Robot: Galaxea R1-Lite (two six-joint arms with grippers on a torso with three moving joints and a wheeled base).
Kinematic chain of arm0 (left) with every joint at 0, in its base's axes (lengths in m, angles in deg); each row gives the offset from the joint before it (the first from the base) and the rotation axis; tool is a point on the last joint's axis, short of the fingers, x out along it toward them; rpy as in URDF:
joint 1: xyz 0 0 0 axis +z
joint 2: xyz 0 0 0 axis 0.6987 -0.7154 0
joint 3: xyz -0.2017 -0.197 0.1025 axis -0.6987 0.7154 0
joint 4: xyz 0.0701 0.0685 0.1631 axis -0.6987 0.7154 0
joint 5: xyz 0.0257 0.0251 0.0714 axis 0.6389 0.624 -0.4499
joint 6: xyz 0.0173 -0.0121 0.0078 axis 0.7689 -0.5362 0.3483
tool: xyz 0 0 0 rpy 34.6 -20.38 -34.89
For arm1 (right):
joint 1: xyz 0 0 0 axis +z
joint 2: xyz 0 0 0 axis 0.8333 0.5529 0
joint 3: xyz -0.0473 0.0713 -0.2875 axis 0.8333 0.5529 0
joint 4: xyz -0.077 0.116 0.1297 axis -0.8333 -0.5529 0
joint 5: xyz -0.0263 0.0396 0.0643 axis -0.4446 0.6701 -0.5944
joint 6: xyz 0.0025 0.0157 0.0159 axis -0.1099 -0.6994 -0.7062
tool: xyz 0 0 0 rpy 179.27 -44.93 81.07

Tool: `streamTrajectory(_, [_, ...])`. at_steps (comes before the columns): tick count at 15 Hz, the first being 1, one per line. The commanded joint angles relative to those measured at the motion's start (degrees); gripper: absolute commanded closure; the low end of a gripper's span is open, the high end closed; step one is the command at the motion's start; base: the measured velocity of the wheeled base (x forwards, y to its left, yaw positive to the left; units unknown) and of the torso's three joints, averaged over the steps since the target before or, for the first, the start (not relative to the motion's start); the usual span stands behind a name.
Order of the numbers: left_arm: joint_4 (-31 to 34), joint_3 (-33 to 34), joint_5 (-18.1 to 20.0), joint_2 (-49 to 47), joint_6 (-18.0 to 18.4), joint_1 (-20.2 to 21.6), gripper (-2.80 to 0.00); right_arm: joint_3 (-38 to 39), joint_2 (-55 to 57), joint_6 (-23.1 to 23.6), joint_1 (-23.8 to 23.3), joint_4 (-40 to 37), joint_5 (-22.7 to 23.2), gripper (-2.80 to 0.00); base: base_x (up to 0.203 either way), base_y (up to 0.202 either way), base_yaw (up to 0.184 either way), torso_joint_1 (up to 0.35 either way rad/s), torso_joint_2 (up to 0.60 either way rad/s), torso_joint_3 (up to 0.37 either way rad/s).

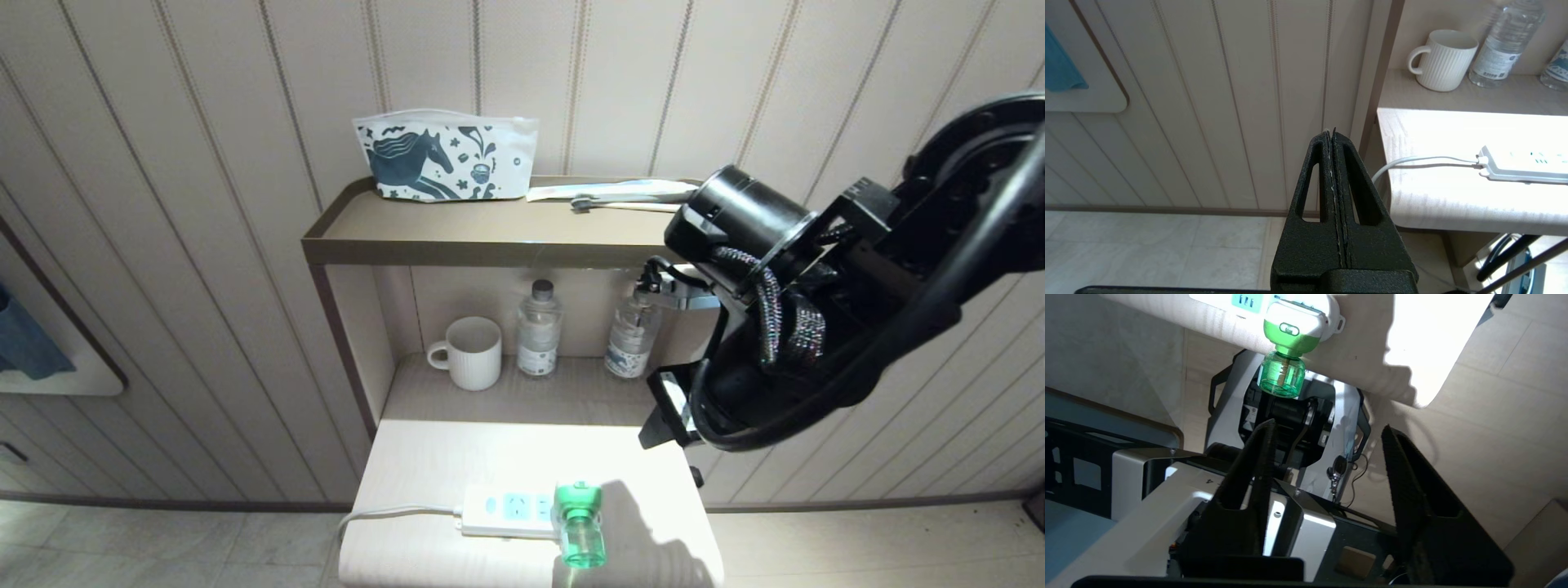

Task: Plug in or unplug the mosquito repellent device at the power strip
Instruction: Hold the socket with your left hand and unplug it with your right hand

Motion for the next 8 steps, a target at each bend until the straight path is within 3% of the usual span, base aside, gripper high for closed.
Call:
streamTrajectory(1, [0.0,0.0,0.0,0.0,0.0,0.0,0.00,0.4,2.6,-2.1,1.0,-0.3,0.0,-2.80,0.000,0.000,0.000,0.000,0.00,0.000])
streamTrajectory(4, [0.0,0.0,0.0,0.0,0.0,0.0,0.00,2.8,5.5,-5.9,2.0,3.8,-0.2,-2.80,0.000,0.000,0.000,0.000,0.00,0.000])
streamTrajectory(8, [0.0,0.0,0.0,0.0,0.0,0.0,0.00,4.5,10.4,-6.9,2.1,8.2,-0.5,-2.80,0.000,0.000,0.000,0.000,0.00,0.000])
